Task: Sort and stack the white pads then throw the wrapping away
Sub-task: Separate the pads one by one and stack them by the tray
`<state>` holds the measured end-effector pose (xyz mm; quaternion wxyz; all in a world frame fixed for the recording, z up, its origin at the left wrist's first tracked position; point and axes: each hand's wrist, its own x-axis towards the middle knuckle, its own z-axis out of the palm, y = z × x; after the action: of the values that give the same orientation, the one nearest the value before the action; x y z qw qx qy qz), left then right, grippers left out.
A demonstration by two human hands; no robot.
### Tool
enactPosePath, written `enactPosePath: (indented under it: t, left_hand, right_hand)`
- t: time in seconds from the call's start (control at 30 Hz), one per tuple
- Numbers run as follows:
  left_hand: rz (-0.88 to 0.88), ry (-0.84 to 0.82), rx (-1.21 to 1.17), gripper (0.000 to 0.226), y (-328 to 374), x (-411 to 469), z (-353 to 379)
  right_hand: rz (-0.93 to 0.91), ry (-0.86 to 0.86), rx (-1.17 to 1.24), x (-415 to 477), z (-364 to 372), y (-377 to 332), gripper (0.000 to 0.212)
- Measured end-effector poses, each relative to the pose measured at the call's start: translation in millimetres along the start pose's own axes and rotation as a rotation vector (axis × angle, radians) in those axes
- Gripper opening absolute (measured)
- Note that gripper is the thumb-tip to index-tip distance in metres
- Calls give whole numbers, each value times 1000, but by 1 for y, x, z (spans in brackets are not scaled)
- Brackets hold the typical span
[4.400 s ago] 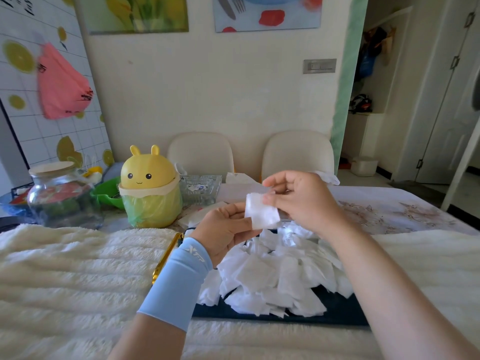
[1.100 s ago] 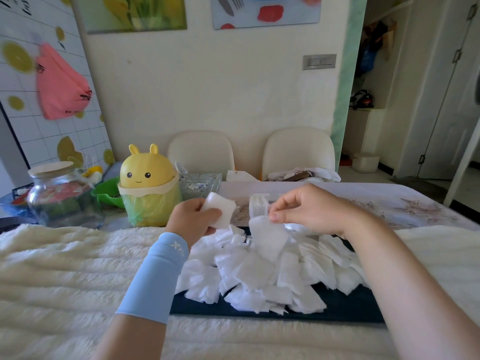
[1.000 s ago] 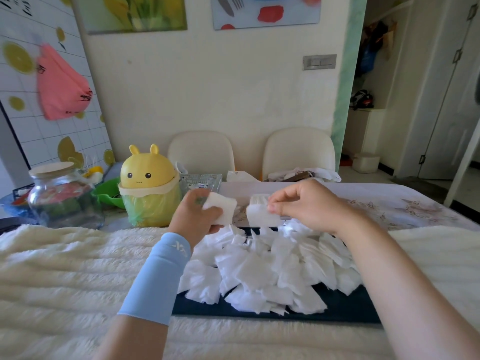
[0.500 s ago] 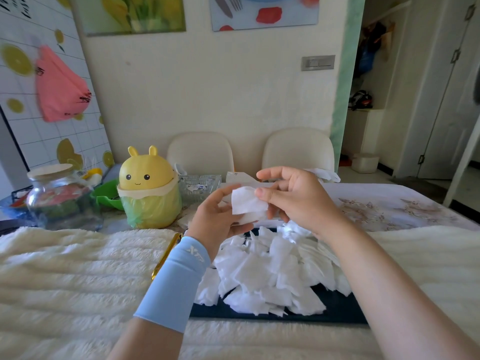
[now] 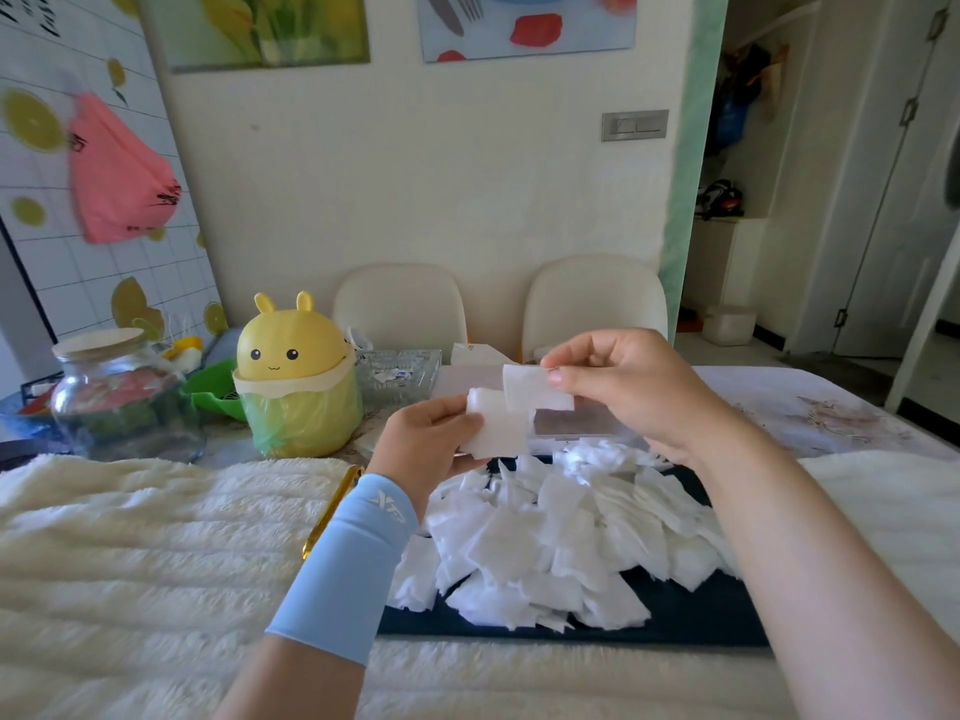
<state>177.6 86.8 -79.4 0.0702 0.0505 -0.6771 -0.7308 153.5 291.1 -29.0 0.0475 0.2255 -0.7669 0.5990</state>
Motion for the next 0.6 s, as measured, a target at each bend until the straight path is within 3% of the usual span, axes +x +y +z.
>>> enactPosePath:
  t: [0.27,0.4,0.6]
  left_hand:
    - [-40,-183,-5,21,3,-8,8]
    - [-42,-264,15,21,3,-11,11]
    - [-108,-288,-134,29,5,-10,12]
  right_hand:
    - [-12,-260,-272,-3,5,-3,26]
    - [-26,-185,-339,-1,12,2,43]
    - [-124,-61,-508,1,15,9,43]
